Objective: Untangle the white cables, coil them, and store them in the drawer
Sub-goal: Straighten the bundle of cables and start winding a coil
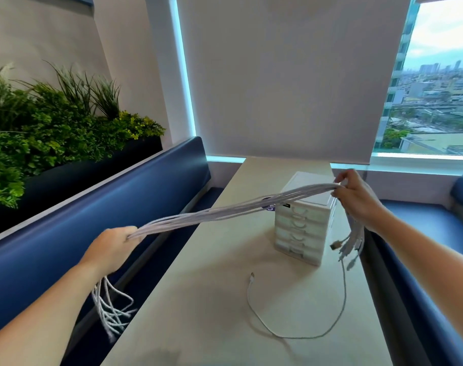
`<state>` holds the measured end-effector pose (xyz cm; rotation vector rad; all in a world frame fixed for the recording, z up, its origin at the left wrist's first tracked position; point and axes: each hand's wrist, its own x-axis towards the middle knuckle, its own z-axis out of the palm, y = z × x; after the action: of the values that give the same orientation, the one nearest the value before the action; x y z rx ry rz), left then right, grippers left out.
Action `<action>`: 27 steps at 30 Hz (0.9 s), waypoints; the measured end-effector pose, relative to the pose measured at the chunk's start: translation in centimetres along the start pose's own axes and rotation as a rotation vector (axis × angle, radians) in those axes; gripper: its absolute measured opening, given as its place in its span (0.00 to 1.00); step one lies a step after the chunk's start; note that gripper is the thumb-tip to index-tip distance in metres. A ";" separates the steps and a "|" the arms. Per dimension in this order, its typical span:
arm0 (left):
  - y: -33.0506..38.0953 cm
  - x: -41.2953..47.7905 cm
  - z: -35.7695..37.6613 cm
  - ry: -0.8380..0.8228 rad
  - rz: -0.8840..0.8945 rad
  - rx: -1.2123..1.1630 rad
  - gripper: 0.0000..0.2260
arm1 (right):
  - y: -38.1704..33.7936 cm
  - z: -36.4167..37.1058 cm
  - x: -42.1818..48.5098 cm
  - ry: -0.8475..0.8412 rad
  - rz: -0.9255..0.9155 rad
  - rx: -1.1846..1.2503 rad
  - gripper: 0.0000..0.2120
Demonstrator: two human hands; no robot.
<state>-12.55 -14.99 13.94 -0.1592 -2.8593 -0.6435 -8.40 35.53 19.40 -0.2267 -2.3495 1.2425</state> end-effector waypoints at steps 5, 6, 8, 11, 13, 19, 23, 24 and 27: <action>2.7 1.2 -2.3 0.117 -0.033 0.053 0.19 | 3.1 1.6 -0.4 -0.039 0.156 0.040 0.09; 3.2 1.5 -2.8 0.126 -0.034 0.041 0.19 | 3.6 1.8 -0.3 -0.045 0.167 0.020 0.08; 4.1 2.1 -3.4 0.149 -0.028 -0.005 0.20 | 4.7 2.2 -0.4 -0.069 0.169 -0.055 0.06; 6.2 2.7 -4.4 0.202 0.026 -0.073 0.19 | 6.6 2.9 -1.3 -0.164 0.160 -0.249 0.04; 8.1 2.9 -5.2 0.228 0.085 -0.060 0.19 | 8.0 3.8 -2.6 -0.292 0.151 -0.388 0.04; 14.3 3.1 -6.9 0.263 0.227 0.077 0.19 | 11.2 6.6 -6.6 -0.796 0.218 -0.639 0.19; 16.8 3.0 -6.8 0.262 0.256 0.162 0.17 | 4.7 5.4 -5.4 -0.917 0.021 -0.622 0.57; 17.2 2.9 -6.5 0.258 0.254 0.175 0.17 | 2.5 5.1 -5.0 -0.875 -0.057 -0.550 0.57; 18.5 2.6 -5.3 0.240 0.251 0.189 0.15 | -4.9 5.1 -4.8 -0.613 -0.313 -0.355 0.51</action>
<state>-11.34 -0.54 26.83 -0.3765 -2.5927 -0.3172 -6.25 27.22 19.36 0.4625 -2.9658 0.8084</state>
